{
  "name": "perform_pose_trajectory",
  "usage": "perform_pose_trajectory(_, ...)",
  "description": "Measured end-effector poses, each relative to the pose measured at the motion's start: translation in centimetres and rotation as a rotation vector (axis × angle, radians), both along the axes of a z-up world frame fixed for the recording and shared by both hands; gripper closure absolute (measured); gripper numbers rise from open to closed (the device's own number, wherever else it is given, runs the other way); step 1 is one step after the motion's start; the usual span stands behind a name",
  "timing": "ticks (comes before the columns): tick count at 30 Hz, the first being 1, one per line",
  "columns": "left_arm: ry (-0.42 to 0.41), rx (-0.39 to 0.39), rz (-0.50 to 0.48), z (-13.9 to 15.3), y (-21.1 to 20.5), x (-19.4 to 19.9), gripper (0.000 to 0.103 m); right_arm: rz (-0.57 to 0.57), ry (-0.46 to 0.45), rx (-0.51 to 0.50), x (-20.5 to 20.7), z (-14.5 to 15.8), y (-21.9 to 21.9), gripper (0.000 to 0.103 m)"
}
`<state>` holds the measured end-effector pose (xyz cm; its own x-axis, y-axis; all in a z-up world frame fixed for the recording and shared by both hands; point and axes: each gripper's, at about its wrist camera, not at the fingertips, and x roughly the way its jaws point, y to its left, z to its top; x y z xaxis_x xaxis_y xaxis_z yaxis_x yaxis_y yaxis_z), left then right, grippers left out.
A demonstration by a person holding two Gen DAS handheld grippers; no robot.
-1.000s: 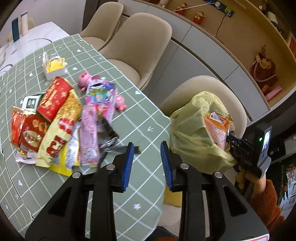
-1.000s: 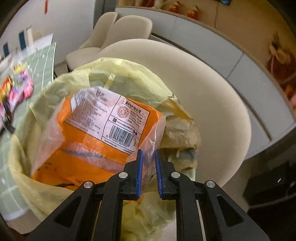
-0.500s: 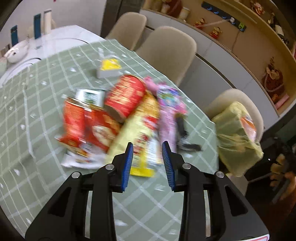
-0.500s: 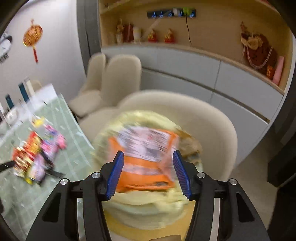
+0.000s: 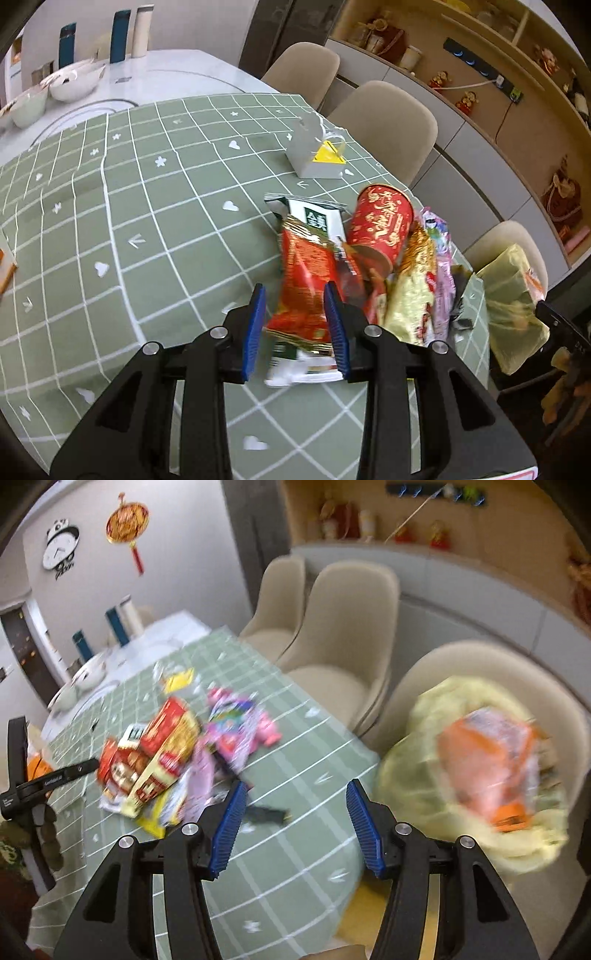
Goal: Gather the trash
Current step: 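Grasp the red chip bag with left tool while right tool grasps the black wrapper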
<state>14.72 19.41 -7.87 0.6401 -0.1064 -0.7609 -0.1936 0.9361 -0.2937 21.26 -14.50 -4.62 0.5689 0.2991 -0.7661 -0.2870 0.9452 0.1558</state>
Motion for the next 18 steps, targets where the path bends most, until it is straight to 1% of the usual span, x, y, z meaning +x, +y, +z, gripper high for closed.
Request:
perform_pose_trajectory(2, 0.002, 0.004, -0.006, -0.2, 0.3, 0.0, 0.072, 0.019, -0.011, -0.051, 0.3, -0.8, 1.5, 0.05)
perform_pose_trajectory(4, 0.002, -0.02, -0.005, -0.4, 0.6, -0.2, 0.072, 0.064, -0.002, -0.072, 0.7, -1.5, 2.6, 0.05)
perform_pose_trajectory(8, 0.0, -0.052, 0.022, -0.6, 0.9, -0.6, 0.072, 0.184, 0.061, -0.041, 2.4, -3.8, 5.7, 0.05)
perform_pose_trajectory(10, -0.001, -0.079, 0.037, -0.8, 1.0, -0.8, 0.072, 0.186, 0.089, -0.023, 3.6, -5.1, 6.8, 0.051)
perform_pose_trajectory(12, -0.001, -0.103, 0.043, -0.9, 1.1, -0.9, 0.072, 0.162, 0.134, 0.003, 4.6, -6.4, 7.0, 0.055)
perform_pose_trajectory(13, 0.0, -0.106, 0.042, -0.9, 1.1, -0.9, 0.072, 0.157, 0.16, 0.016, 4.9, -7.0, 7.0, 0.062)
perform_pose_trajectory(14, 0.002, -0.103, 0.039, -0.8, 1.1, -0.9, 0.071, 0.158, 0.205, 0.04, 5.1, -7.7, 7.1, 0.066)
perform_pose_trajectory(16, 0.011, -0.091, 0.029, -0.7, 0.8, -0.8, 0.071, 0.164, 0.236, 0.091, 4.5, -7.9, 7.0, 0.068)
perform_pose_trajectory(17, 0.014, -0.088, 0.025, -0.6, 0.6, -0.8, 0.071, 0.171, 0.237, 0.092, 4.1, -7.8, 6.9, 0.068)
perform_pose_trajectory(18, 0.016, -0.087, 0.025, -0.6, 0.6, -0.8, 0.071, 0.179, 0.228, 0.079, 3.4, -7.5, 6.8, 0.084)
